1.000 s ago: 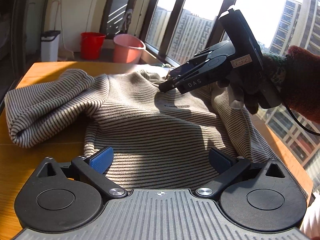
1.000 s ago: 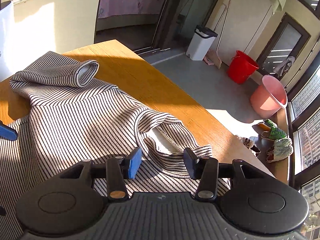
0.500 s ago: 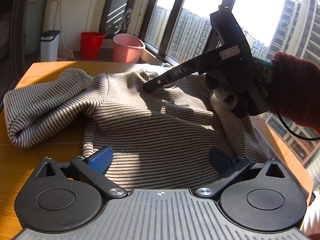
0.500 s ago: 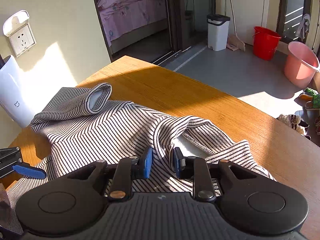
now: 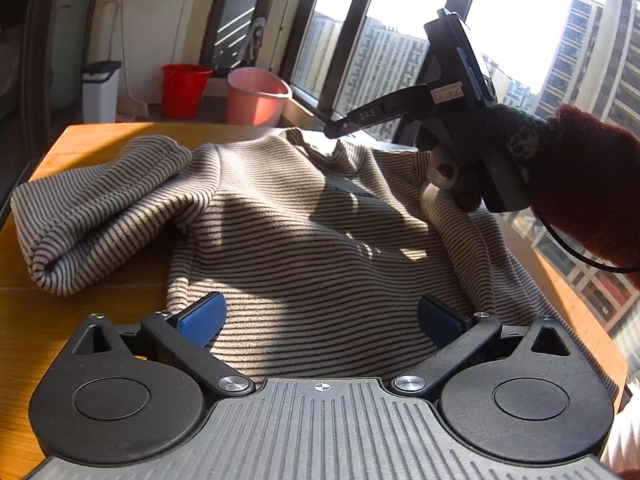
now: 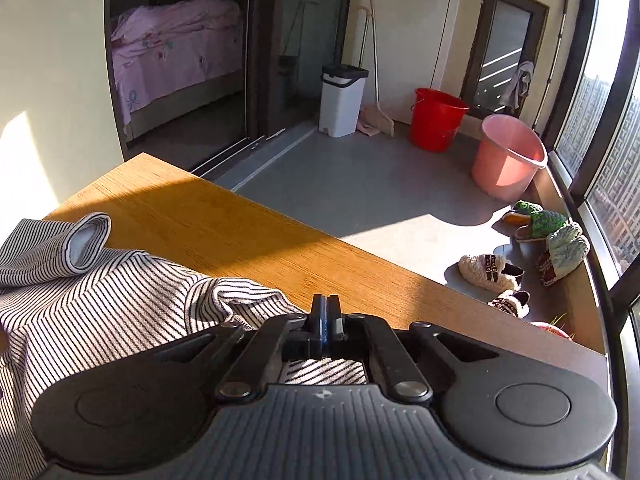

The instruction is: Fold clothes

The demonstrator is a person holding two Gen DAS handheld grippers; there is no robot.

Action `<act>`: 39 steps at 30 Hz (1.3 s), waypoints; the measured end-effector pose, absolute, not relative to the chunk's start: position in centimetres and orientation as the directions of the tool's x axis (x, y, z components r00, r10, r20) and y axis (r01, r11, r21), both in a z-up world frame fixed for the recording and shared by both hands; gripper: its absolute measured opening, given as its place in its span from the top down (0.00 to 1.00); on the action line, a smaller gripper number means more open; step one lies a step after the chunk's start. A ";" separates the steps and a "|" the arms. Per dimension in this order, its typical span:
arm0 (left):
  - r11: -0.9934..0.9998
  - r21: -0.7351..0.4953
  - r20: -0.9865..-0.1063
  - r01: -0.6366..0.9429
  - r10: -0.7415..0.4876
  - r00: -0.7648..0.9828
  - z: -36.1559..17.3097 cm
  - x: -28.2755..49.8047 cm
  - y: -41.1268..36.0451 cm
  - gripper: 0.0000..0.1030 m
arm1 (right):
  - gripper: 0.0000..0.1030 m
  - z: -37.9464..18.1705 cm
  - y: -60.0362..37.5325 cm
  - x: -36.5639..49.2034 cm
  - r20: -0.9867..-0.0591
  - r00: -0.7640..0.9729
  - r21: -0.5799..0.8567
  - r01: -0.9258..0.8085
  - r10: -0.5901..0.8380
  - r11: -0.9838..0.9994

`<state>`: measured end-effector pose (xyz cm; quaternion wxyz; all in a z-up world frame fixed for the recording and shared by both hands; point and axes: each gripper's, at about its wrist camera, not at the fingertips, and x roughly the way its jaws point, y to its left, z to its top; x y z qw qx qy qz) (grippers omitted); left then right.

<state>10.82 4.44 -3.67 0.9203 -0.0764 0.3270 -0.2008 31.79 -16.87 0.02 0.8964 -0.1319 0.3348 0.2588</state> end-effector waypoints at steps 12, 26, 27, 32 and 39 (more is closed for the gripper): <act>0.855 -0.346 -0.482 0.387 -0.516 0.708 -1.0 13.9 4.9 0.00 | 0.60 2.1 -20.8 13.0 -0.646 0.618 -0.078 -0.637 0.448 0.767; 0.892 -0.372 -0.577 0.257 -0.439 0.688 -3.2 17.5 5.4 0.00 | 0.39 -2.4 -19.0 1.5 -0.746 0.506 -0.073 -0.710 0.434 0.701; 0.883 -0.390 -0.568 0.260 -0.453 0.688 -3.0 16.8 5.7 0.00 | 0.46 -2.3 -18.8 1.3 -0.737 0.527 -0.097 -0.702 0.423 0.705; 0.840 -0.466 -0.527 0.279 -0.516 0.675 -2.6 13.5 6.3 0.00 | 0.91 1.2 -21.5 4.3 -0.660 0.672 -0.133 -0.543 0.334 0.829; 0.815 -0.446 -0.527 0.370 -0.573 0.628 -4.3 10.9 3.6 0.00 | 0.91 12.1 -37.2 12.5 -0.372 0.928 0.000 0.033 -0.030 0.999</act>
